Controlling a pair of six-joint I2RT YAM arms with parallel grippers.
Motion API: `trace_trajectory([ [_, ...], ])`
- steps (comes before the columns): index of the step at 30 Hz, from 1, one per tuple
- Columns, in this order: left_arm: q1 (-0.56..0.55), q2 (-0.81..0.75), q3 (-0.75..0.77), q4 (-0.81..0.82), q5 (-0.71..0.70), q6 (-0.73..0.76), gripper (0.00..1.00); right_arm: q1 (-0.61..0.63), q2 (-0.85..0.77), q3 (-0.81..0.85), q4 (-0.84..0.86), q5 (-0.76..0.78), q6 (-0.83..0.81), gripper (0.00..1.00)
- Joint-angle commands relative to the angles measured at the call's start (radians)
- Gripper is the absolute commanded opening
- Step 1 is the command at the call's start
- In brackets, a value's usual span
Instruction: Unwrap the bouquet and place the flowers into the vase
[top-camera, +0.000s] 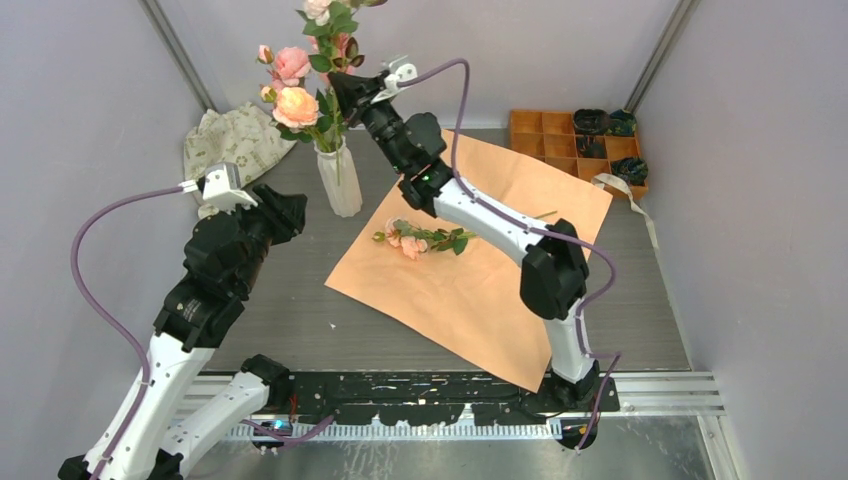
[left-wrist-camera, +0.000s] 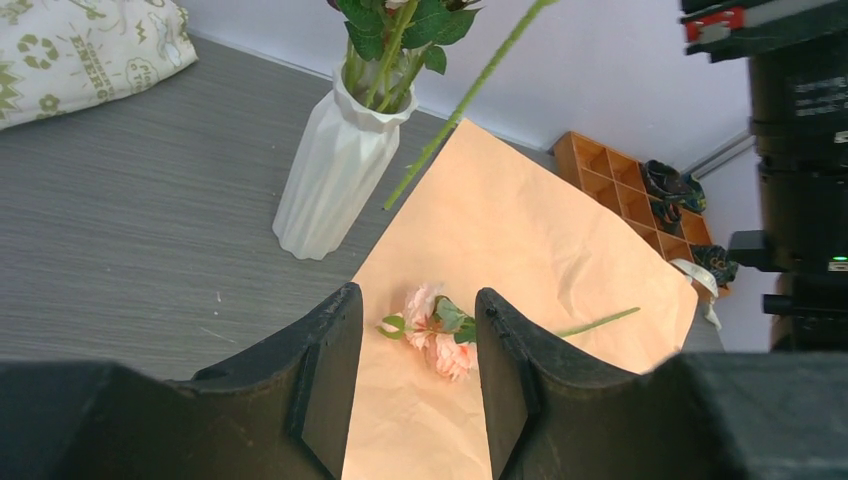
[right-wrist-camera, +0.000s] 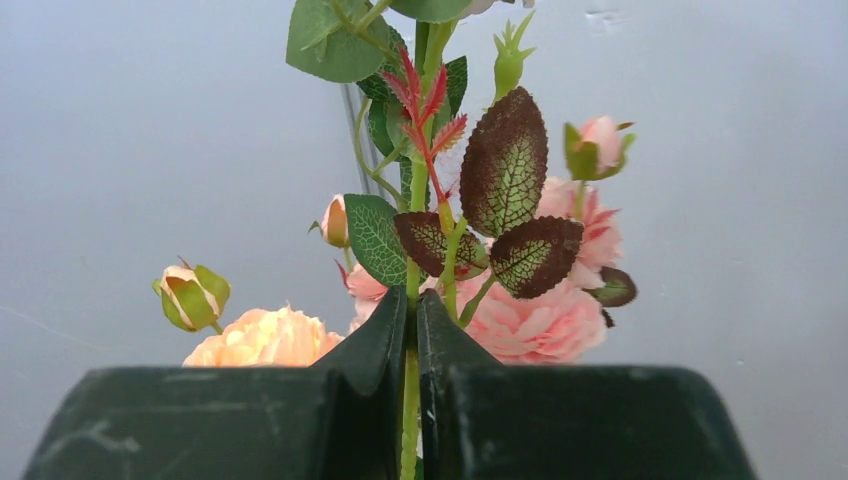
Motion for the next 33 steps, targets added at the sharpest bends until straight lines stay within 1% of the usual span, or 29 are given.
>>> trace_trajectory([
  [1,-0.003,0.013,0.023,0.025,-0.027,0.032,0.46,0.026,0.049,0.148,0.166,0.011,-0.138,0.01],
  [4,-0.003,0.021,0.025,0.025,-0.026,0.034,0.46,0.04,0.091,0.214,0.183,0.015,-0.223,0.01],
  [9,-0.003,0.023,0.025,0.028,-0.029,0.041,0.46,0.039,0.121,0.261,0.215,0.011,-0.312,0.01],
  [18,-0.003,0.032,0.023,0.022,-0.009,0.039,0.46,0.025,0.156,0.33,0.238,0.001,-0.352,0.01],
  [21,-0.003,0.029,0.02,0.017,-0.003,0.039,0.46,0.025,0.17,0.319,0.254,0.023,-0.343,0.01],
  [33,-0.003,0.001,0.007,0.021,-0.016,0.045,0.46,0.028,0.178,0.176,0.315,0.102,-0.252,0.01],
])
